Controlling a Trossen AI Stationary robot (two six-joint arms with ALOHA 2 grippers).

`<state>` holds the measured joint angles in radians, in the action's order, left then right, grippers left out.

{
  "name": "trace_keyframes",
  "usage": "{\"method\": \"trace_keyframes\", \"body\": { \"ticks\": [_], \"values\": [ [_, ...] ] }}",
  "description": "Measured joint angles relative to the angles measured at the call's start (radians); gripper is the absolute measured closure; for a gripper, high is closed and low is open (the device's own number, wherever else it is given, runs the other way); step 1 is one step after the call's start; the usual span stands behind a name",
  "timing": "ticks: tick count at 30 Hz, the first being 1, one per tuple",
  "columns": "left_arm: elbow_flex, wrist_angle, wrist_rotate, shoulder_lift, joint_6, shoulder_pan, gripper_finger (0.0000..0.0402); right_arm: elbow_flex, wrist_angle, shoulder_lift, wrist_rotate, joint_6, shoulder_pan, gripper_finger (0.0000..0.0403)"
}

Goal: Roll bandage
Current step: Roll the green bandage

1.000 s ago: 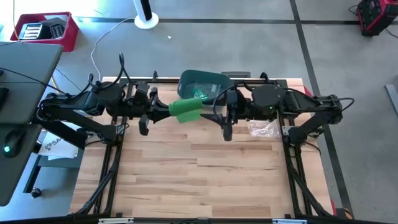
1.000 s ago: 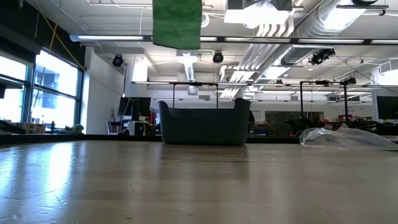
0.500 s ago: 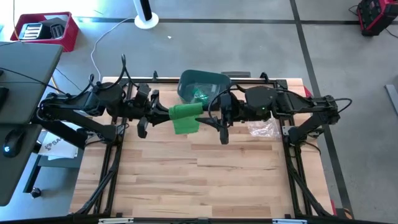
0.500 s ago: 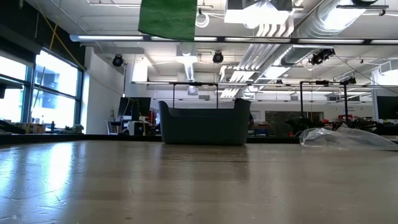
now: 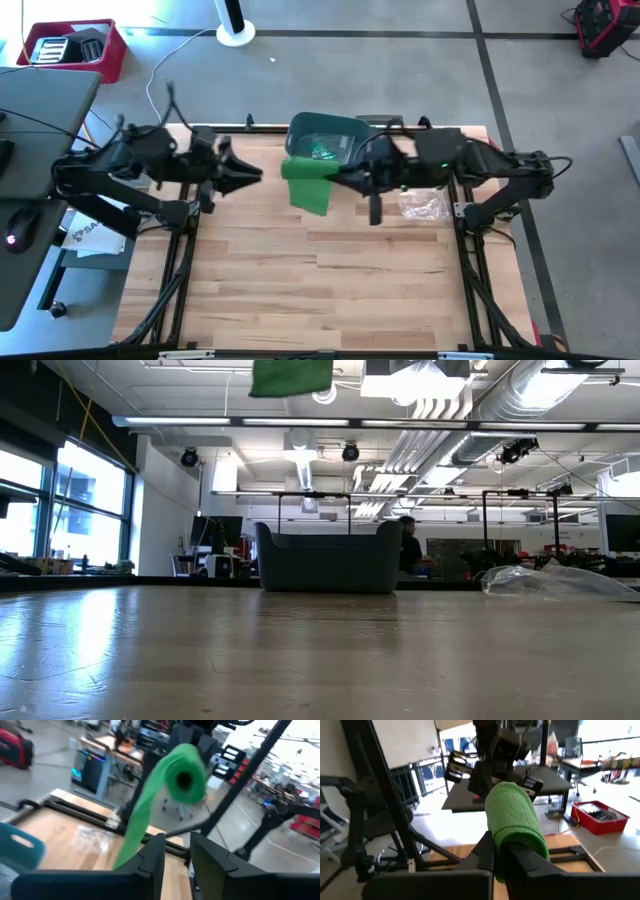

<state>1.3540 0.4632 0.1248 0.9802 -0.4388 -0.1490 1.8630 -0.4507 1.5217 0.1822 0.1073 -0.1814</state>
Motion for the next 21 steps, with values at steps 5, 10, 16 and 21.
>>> {"method": "trace_keyframes", "body": {
  "ticks": [5,10,16,21],
  "values": [
    [0.000,-0.042,0.069,-0.062,0.097,-0.007,0.0308,0.000,0.007,-0.048,-0.030,-0.038,0.016,0.0399],
    [0.000,-0.292,0.049,-0.025,0.378,-0.040,0.0312,0.000,0.092,-0.070,-0.216,-0.044,0.076,0.0396],
    [0.000,-0.593,0.023,0.091,0.631,-0.078,0.0295,0.000,0.158,-0.069,-0.330,-0.003,0.150,0.0397],
    [0.042,-0.621,0.072,0.163,0.733,-0.082,0.0261,0.000,0.188,-0.069,-0.363,0.043,0.185,0.0397]
  ]
}}
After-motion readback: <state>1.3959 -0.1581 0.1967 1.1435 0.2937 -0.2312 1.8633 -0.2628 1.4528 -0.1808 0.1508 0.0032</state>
